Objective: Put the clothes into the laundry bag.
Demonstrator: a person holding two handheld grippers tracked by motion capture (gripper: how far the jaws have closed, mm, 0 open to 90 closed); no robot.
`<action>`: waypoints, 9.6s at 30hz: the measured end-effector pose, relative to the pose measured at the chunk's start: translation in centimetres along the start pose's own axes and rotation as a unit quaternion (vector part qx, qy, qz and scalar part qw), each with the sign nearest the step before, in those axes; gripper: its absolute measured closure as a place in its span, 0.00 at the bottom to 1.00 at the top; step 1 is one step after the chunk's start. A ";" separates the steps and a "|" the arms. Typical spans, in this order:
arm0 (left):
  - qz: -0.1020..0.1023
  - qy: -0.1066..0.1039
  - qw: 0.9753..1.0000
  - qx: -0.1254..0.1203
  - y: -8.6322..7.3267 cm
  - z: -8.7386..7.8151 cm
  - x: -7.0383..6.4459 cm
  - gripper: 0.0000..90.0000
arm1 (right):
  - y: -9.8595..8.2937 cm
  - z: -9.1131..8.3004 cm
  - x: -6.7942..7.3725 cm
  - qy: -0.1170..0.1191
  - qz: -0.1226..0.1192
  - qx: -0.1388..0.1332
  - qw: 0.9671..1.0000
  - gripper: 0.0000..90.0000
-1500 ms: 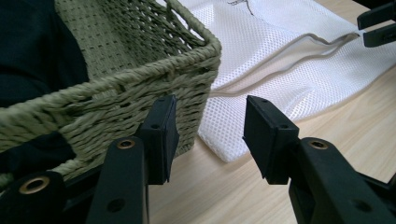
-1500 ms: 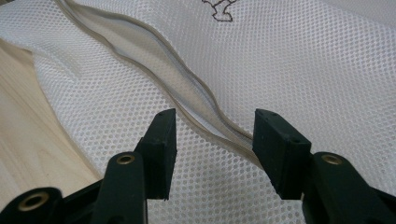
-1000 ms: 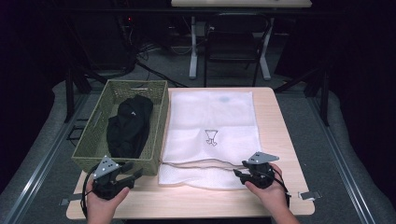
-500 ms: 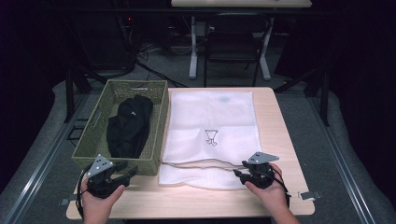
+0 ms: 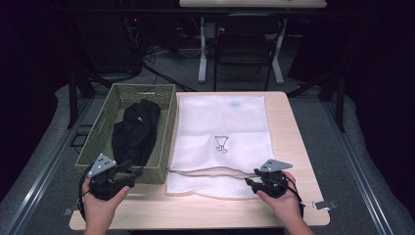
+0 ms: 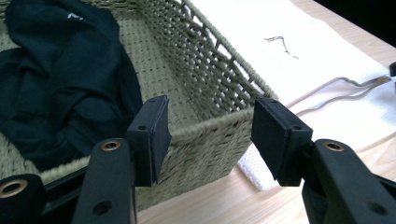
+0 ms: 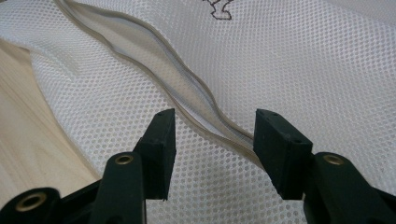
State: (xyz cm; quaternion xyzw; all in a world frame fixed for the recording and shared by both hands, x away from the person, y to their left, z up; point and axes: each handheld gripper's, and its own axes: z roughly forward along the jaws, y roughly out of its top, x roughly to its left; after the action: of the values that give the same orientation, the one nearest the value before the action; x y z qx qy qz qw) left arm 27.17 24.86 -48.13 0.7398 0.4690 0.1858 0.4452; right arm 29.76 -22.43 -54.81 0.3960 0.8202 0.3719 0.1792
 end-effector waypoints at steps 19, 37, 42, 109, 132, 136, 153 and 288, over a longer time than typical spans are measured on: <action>0.001 0.025 0.999 0.021 3.3 1.4 0.6 0.44 | 0.0 -0.1 0.0 -0.001 0.003 -0.002 1.000 0.54; 0.003 0.054 0.998 0.039 5.7 2.2 2.0 0.43 | 0.0 -0.1 0.0 -0.001 0.001 -0.002 1.000 0.53; 0.004 0.064 0.997 0.046 6.4 2.5 2.4 0.43 | 0.0 -0.1 0.0 -0.001 0.000 -0.002 1.000 0.53; -0.088 0.123 0.972 0.181 9.7 13.0 9.9 0.39 | 0.0 0.1 -0.1 0.003 0.000 -0.002 1.000 0.53; -0.110 0.128 0.959 0.227 8.9 15.6 10.5 0.32 | 0.0 0.1 0.0 0.006 -0.001 -0.002 1.000 0.52; -0.113 0.123 0.957 0.236 8.8 16.3 10.4 0.32 | 0.0 0.1 0.0 0.006 -0.001 -0.003 1.000 0.52; -0.137 0.120 0.950 0.253 8.6 17.6 10.5 0.30 | 0.0 0.1 0.1 0.008 -0.002 -0.005 1.000 0.51; -0.160 0.176 0.927 0.291 6.6 18.9 12.2 0.68 | -0.1 0.3 -0.2 0.010 -0.003 -0.002 1.000 0.47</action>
State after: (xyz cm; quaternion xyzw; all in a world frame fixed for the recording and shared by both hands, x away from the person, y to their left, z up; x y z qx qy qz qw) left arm 49.75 25.07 -54.48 0.7070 0.6858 0.0949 0.1445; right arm 29.98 -22.48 -55.05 0.3899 0.8222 0.3770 0.1730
